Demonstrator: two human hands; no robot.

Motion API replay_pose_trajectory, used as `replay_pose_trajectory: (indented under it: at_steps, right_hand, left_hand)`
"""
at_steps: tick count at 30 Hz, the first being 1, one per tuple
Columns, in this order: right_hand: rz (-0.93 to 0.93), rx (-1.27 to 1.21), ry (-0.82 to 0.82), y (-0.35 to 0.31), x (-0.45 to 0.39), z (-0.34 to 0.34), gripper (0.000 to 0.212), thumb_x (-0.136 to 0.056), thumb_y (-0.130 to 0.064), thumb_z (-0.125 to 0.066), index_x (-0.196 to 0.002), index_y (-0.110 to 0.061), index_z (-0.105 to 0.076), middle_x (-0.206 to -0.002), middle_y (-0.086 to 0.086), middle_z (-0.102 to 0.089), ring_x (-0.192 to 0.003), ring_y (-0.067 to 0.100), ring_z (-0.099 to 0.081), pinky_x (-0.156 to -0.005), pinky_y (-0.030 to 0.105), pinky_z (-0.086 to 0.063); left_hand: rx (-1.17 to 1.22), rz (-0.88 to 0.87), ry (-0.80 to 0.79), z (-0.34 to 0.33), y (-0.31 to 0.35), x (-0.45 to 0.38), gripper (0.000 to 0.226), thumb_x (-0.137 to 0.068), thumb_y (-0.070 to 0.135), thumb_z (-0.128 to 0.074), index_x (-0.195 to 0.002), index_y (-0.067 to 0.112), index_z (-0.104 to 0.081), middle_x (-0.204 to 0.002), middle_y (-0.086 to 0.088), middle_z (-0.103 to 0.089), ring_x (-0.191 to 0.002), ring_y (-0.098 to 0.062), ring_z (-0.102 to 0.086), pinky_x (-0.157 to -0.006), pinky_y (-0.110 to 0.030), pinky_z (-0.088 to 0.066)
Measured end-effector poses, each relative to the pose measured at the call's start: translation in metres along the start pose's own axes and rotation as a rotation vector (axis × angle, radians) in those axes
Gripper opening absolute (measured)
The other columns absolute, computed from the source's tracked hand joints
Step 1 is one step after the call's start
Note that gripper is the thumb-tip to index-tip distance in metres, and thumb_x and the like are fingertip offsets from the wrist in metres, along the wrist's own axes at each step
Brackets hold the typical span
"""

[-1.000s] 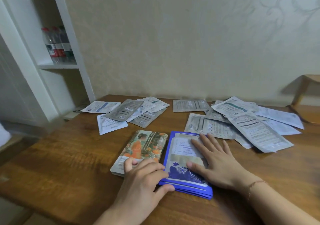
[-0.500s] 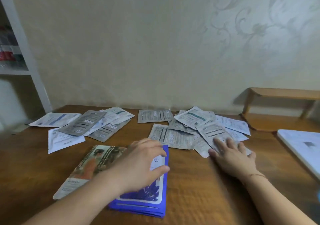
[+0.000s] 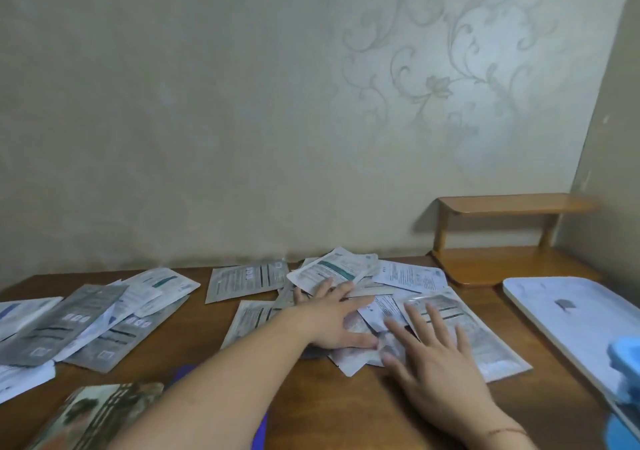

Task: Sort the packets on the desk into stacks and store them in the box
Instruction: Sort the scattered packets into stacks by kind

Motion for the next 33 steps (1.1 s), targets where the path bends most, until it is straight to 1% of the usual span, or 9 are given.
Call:
replay_pose_trajectory:
  at_steps: [5, 9, 12, 15, 19, 23, 25, 27, 33]
  right_hand:
    - [-0.047, -0.027, -0.038, -0.003, -0.007, -0.003, 0.058, -0.091, -0.072, -0.017, -0.14, -0.046, -0.032, -0.157, -0.022, -0.018, -0.151, 0.019, 0.0, -0.117, 0.056, -0.004]
    - [-0.112, 0.018, -0.006, -0.003, -0.009, 0.003, 0.052, -0.092, -0.07, -0.02, -0.12, -0.037, -0.048, -0.147, -0.02, -0.038, -0.151, 0.018, -0.008, -0.116, 0.055, -0.013]
    - [-0.105, 0.021, 0.187, -0.011, -0.025, 0.024, 0.054, -0.09, -0.071, -0.024, -0.114, -0.034, -0.055, -0.137, -0.014, -0.049, -0.143, 0.02, -0.027, -0.113, 0.05, -0.026]
    - [-0.031, 0.016, 0.279, -0.013, -0.07, 0.037, 0.063, -0.091, -0.068, -0.032, -0.14, -0.031, -0.042, -0.152, -0.006, -0.037, -0.146, 0.022, -0.023, -0.115, 0.05, -0.028]
    - [-0.157, -0.064, -0.052, -0.001, -0.121, 0.005, 0.074, -0.088, -0.074, -0.025, -0.15, -0.035, -0.022, -0.161, -0.004, -0.018, -0.149, 0.028, -0.011, -0.115, 0.061, -0.012]
    - [-0.077, -0.018, -0.035, -0.018, -0.116, -0.018, 0.059, -0.09, -0.067, -0.019, -0.133, -0.034, -0.042, -0.146, -0.007, -0.039, -0.138, 0.023, -0.029, -0.111, 0.058, -0.021]
    - [0.004, -0.002, 0.035, -0.031, -0.104, -0.015, 0.051, -0.093, -0.06, -0.025, -0.129, -0.033, -0.049, -0.14, -0.008, -0.046, -0.132, 0.02, -0.037, -0.107, 0.049, -0.03]
    - [0.059, -0.021, 0.108, -0.043, -0.087, -0.007, 0.044, -0.095, -0.055, -0.033, -0.124, -0.03, -0.054, -0.134, -0.008, -0.052, -0.125, 0.019, -0.044, -0.103, 0.04, -0.036]
    - [0.213, -0.025, 0.236, -0.053, -0.043, 0.008, 0.026, -0.094, -0.045, -0.048, -0.11, -0.031, -0.062, -0.106, -0.01, -0.062, -0.101, 0.018, -0.057, -0.075, 0.034, -0.051]
  left_hand:
    - [-0.035, 0.037, -0.083, -0.007, -0.055, 0.018, 0.098, -0.062, 0.094, -0.045, -0.141, 0.067, 0.006, -0.157, 0.021, 0.026, -0.145, -0.025, 0.03, -0.107, -0.073, 0.011]
    - [0.038, 0.047, -0.137, -0.014, -0.102, 0.037, 0.096, -0.055, 0.096, -0.048, -0.131, 0.077, 0.007, -0.153, 0.024, 0.034, -0.142, -0.024, 0.035, -0.11, -0.07, 0.009]
    - [0.037, 0.065, -0.18, -0.017, -0.131, 0.053, 0.091, -0.054, 0.097, -0.047, -0.125, 0.08, 0.008, -0.151, 0.022, 0.038, -0.14, -0.022, 0.036, -0.112, -0.067, 0.009]
    - [0.053, 0.135, -0.173, -0.013, -0.163, 0.069, 0.086, -0.041, 0.106, -0.031, -0.117, 0.085, 0.001, -0.154, 0.019, 0.035, -0.144, -0.022, 0.031, -0.114, -0.066, 0.005]
    - [0.129, 0.231, -0.176, -0.009, -0.2, 0.089, 0.097, -0.031, 0.108, -0.024, -0.121, 0.073, -0.027, -0.16, 0.016, 0.02, -0.147, -0.021, 0.023, -0.117, -0.061, 0.003]
    - [0.115, 0.206, 0.034, 0.006, -0.178, 0.089, 0.064, -0.074, 0.077, -0.055, -0.127, 0.043, -0.046, -0.161, 0.005, -0.013, -0.149, -0.019, -0.005, -0.119, -0.038, -0.013]
    - [0.148, 0.142, 0.21, 0.014, -0.155, 0.073, 0.064, -0.085, 0.061, -0.059, -0.14, 0.034, -0.04, -0.161, 0.004, -0.015, -0.148, -0.016, -0.01, -0.117, -0.032, -0.015]
    - [0.189, 0.034, 0.255, 0.014, -0.126, 0.051, 0.086, -0.078, 0.075, -0.055, -0.15, 0.041, -0.021, -0.163, 0.011, 0.001, -0.15, -0.013, 0.001, -0.121, -0.038, -0.008]
    - [0.018, -0.117, 0.049, 0.001, -0.068, -0.002, 0.096, -0.073, 0.079, -0.057, -0.145, 0.06, 0.003, -0.16, 0.02, 0.017, -0.148, -0.011, 0.018, -0.118, -0.054, 0.006]
Point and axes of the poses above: each hand's wrist, its own x-axis away from the middle knuckle, its own z-axis out of the back of the hand, y = z × x, the point moved 6 cm from there along -x, towards the middle knuckle
